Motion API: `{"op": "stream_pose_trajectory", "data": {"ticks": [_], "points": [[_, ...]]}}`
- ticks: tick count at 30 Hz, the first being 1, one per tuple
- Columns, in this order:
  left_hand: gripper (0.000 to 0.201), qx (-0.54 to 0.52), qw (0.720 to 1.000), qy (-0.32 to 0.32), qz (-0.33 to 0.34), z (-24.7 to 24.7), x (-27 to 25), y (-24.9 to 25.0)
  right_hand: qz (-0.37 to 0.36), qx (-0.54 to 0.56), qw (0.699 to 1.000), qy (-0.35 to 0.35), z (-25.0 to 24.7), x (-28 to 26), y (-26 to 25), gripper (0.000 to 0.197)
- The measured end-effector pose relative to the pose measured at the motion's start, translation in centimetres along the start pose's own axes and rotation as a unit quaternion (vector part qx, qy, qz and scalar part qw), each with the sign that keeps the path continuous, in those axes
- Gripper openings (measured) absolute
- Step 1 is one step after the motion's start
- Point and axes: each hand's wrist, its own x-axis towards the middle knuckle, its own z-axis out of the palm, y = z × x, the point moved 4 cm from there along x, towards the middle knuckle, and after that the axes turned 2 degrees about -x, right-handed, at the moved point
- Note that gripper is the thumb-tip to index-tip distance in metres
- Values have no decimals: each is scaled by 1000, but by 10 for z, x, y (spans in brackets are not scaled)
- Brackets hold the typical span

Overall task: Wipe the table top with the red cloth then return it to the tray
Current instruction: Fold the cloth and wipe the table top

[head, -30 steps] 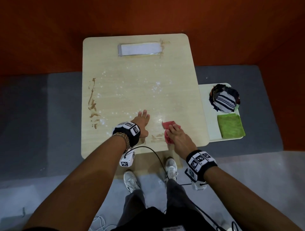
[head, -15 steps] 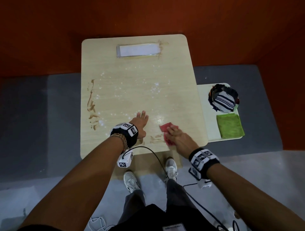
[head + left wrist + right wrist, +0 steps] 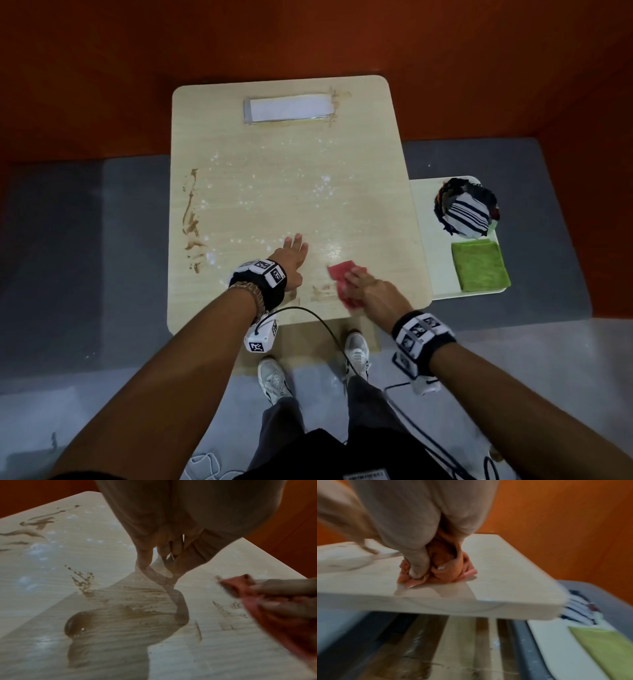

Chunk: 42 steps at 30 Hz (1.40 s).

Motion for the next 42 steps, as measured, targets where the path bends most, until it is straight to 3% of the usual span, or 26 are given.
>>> {"op": "stream_pose_trajectory", "data": {"ticks": [4,8,13,17,21,24,28,31,35,38,42], "points": [[82,-4,1000,-1,1,5,3,-2,-13,22,999,-19,8,19,-40,47],[81,-9,1000,7,4,-1,-1,-2,-38,38,999,1,4,17,-24,45],[82,2,1000,6,-1,3,2,-2,22,40,995,86,-7,6,16,34],[86,-8,1000,7,-7,6,4,-2,39,76,991,102,3,13,-13,16],[87,-9,1000,4,-8,7,4,0,1,98,985,144,-3,22,-52,28],[85,-4,1000,9,-5,5,3,0,-18,58,989,132,-5,23,-40,28],[85,-7,1000,8,-7,5,4,-2,66,66,985,143,-10,16,6,22],[88,-18,1000,7,-9,9,7,-2,121,91,978,141,1,19,9,22],[88,-32,999,12,-11,11,8,-2,80,137,977,143,10,21,-41,17],[87,-27,999,19,-6,8,5,-2,39,99,982,153,7,22,-41,22],[86,-30,999,23,-8,3,1,-1,110,104,966,211,-17,29,-1,20]]}}
